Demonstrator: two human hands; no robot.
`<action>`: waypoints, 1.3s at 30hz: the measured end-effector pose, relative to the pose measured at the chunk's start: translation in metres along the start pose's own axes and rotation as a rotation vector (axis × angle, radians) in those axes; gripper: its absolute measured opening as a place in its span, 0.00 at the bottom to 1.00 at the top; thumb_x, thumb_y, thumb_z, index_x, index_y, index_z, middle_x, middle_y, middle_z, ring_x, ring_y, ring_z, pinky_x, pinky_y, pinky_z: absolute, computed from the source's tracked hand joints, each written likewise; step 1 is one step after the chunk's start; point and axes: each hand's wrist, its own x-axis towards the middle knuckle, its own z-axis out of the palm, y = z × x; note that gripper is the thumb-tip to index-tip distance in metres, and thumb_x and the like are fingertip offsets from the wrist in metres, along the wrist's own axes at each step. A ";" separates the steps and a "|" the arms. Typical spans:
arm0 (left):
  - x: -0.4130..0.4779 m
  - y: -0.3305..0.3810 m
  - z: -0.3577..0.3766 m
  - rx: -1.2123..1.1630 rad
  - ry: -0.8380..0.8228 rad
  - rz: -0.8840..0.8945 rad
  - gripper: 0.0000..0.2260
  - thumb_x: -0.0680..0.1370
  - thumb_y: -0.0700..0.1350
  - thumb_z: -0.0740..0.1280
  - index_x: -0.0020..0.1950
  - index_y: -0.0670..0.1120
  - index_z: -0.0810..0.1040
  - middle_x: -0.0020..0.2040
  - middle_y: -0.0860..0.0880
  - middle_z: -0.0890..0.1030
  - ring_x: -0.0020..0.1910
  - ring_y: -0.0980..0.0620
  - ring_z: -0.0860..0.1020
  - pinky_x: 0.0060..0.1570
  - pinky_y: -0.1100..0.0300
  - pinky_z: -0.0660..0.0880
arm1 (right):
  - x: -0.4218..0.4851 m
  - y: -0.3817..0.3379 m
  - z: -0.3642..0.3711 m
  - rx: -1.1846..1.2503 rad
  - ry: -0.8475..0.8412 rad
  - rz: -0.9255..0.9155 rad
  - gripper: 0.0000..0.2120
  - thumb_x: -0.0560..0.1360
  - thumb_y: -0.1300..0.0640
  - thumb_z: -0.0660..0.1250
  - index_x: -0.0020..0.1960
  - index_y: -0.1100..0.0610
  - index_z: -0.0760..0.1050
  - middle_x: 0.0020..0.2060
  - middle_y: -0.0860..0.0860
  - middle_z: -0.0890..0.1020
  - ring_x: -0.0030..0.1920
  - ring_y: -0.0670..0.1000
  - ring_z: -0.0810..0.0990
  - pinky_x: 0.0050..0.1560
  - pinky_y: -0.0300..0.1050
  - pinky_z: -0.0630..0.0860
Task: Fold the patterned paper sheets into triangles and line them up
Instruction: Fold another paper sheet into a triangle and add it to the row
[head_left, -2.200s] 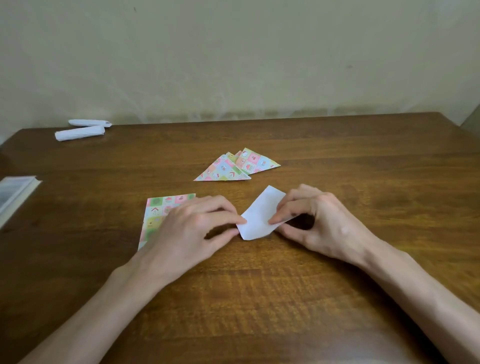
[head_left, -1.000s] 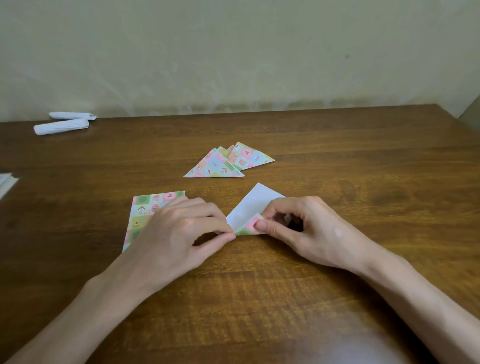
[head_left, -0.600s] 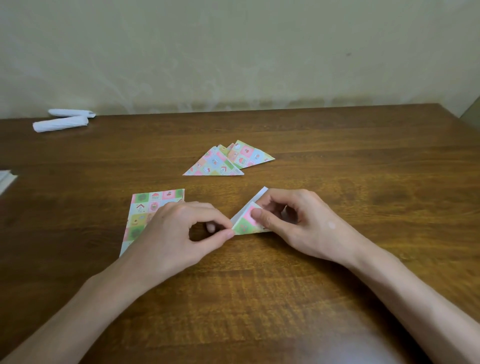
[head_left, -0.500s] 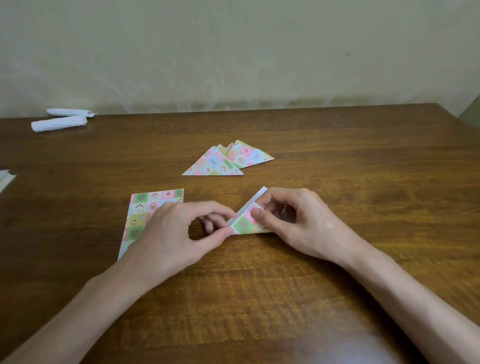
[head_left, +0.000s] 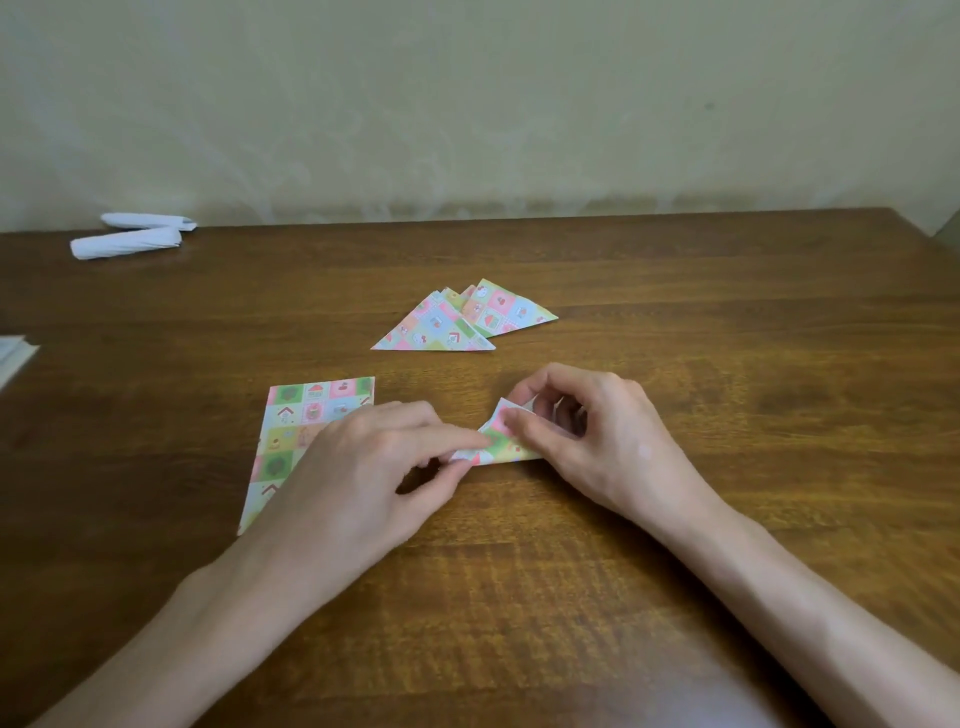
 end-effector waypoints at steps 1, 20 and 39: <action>-0.001 0.001 0.000 0.046 -0.001 0.042 0.11 0.79 0.50 0.70 0.60 0.59 0.85 0.43 0.61 0.77 0.42 0.59 0.77 0.44 0.64 0.71 | -0.001 0.000 0.001 -0.003 0.009 -0.002 0.06 0.76 0.45 0.73 0.46 0.45 0.80 0.34 0.43 0.80 0.35 0.46 0.78 0.42 0.48 0.77; -0.007 0.007 -0.006 0.315 -0.103 0.108 0.15 0.80 0.56 0.62 0.63 0.60 0.82 0.47 0.59 0.72 0.41 0.57 0.75 0.32 0.54 0.76 | 0.000 0.003 0.004 -0.093 0.087 -0.088 0.05 0.75 0.47 0.76 0.44 0.44 0.80 0.39 0.43 0.77 0.40 0.46 0.77 0.40 0.39 0.72; -0.006 0.005 -0.004 0.316 -0.148 0.102 0.17 0.80 0.55 0.62 0.67 0.57 0.80 0.48 0.58 0.70 0.42 0.56 0.72 0.33 0.56 0.76 | -0.021 0.006 -0.007 -0.268 0.022 -0.265 0.12 0.79 0.40 0.67 0.57 0.42 0.85 0.50 0.39 0.77 0.50 0.46 0.74 0.47 0.48 0.78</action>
